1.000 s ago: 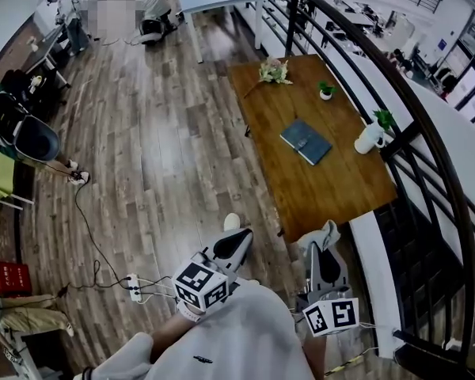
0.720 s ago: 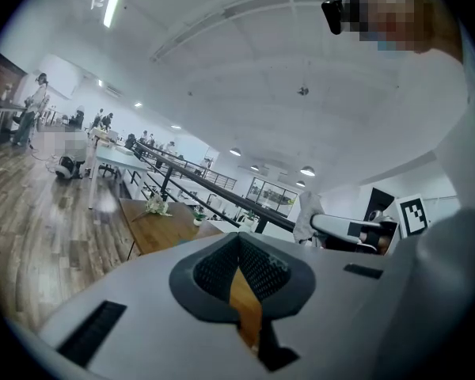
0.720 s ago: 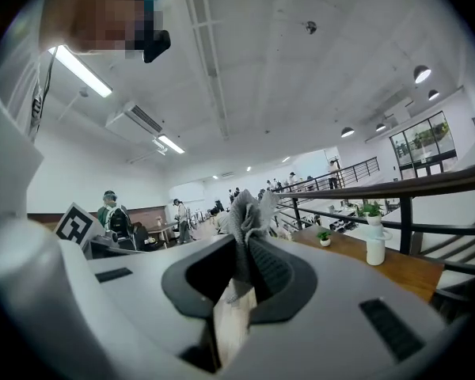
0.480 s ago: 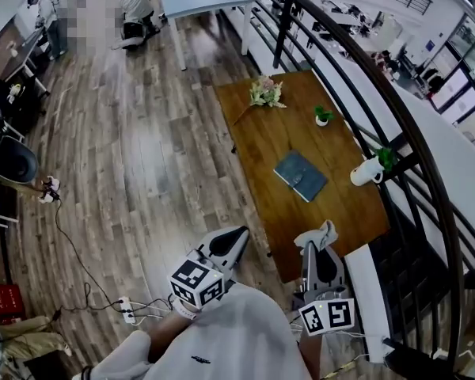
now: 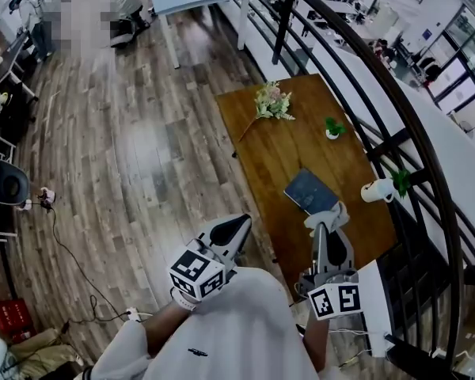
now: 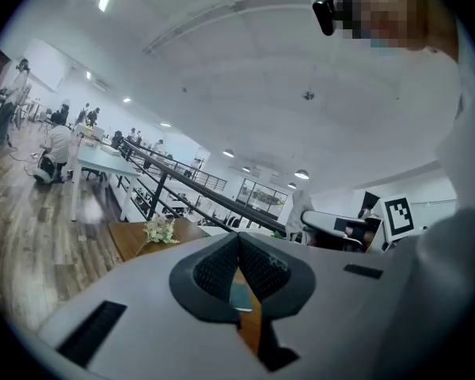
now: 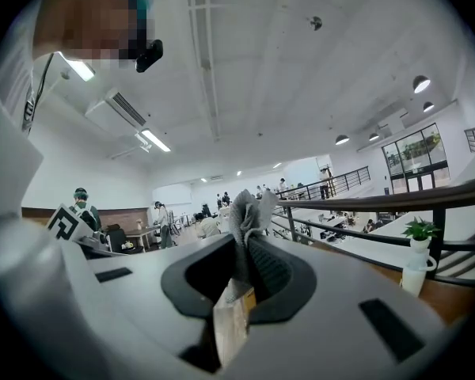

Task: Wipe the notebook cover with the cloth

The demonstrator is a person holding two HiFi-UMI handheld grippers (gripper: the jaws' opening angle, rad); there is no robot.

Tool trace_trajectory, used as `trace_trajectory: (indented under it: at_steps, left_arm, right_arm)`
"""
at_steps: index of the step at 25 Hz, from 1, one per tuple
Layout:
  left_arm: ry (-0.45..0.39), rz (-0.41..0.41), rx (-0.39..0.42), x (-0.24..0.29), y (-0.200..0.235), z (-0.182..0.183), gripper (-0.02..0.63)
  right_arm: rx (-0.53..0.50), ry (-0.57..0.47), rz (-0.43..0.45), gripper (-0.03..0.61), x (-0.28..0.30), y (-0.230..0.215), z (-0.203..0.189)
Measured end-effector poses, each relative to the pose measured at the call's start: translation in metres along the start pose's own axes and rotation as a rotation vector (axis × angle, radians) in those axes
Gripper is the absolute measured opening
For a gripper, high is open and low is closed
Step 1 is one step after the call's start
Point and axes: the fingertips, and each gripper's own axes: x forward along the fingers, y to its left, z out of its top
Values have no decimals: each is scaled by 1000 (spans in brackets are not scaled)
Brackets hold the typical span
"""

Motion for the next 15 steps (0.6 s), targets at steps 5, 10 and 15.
trace_trajectory:
  at_steps: [5, 10, 15]
  left_arm:
    - [24, -9, -18, 17, 22, 5, 20]
    - [71, -20, -39, 37, 23, -2, 20]
    - [120, -26, -33, 65, 25, -9, 20]
  right_arm:
    - [-42, -38, -47, 44, 15, -1, 8]
    - [-6, 26, -75, 41, 28, -23, -5]
    - [32, 70, -79, 41, 46, -50, -21]
